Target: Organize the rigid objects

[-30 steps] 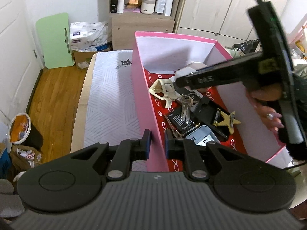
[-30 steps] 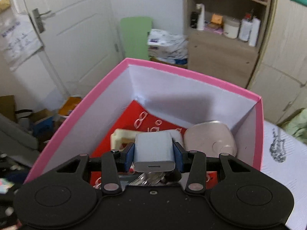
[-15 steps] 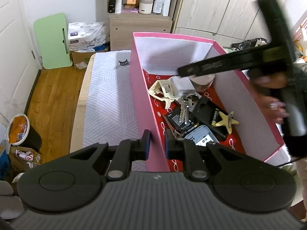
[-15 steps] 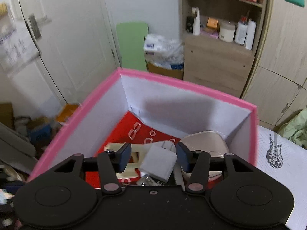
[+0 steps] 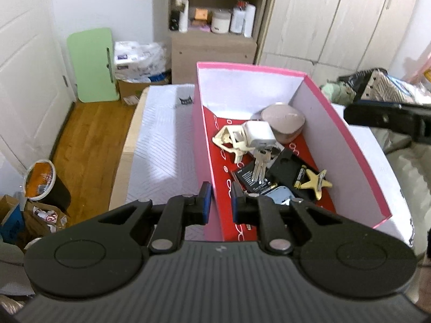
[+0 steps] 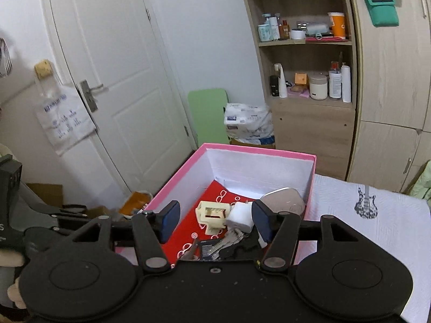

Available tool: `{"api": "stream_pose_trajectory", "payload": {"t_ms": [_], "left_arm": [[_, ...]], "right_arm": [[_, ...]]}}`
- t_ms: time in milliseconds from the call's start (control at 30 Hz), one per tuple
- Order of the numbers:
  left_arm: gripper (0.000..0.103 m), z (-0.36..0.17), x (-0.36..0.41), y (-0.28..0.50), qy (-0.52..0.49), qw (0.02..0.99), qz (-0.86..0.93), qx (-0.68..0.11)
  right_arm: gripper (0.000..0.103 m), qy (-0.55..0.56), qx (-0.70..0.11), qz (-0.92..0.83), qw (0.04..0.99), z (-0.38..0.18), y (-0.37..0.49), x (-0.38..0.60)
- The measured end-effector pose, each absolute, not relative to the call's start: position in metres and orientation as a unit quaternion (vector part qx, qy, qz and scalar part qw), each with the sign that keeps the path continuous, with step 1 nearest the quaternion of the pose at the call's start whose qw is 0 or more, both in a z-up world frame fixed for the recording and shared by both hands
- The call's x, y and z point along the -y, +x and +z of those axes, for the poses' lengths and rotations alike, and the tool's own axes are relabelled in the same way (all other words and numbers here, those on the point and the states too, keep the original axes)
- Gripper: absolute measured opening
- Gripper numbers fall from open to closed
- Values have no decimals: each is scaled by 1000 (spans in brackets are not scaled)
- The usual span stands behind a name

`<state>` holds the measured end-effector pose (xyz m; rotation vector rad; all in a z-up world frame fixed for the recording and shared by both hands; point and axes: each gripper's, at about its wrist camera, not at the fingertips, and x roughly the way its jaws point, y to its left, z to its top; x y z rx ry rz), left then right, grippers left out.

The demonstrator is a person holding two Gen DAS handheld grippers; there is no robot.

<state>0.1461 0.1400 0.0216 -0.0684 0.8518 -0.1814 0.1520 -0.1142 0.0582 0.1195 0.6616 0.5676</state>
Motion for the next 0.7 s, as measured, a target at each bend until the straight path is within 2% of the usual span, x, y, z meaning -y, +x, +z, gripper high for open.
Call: {"api": "stream_pose_trajectory", "payload": {"t_ms": [67, 267, 333, 400, 600, 667, 700], "left_arm": [[13, 27, -139, 139, -36, 909, -81, -407], [22, 47, -119, 111, -6, 925, -45, -376], [35, 51, -111, 103, -13, 926, -46, -375], [41, 55, -101, 94, -14, 930, -44, -365], [47, 50, -72, 74, -16, 932, -52, -357], [50, 46, -63, 72, -20, 928, -63, -366], [56, 44, -59, 70, -20, 927, -64, -369]], "right_arm": [[64, 64, -309, 275, 908, 58, 145, 121], [65, 75, -275, 282, 916, 57, 126, 138], [65, 79, -266, 284, 918, 58, 119, 142], [65, 77, -255, 287, 920, 57, 111, 146], [65, 86, -235, 283, 926, 53, 87, 161], [65, 87, -235, 280, 927, 53, 81, 165], [66, 86, -235, 277, 928, 53, 78, 167]]}}
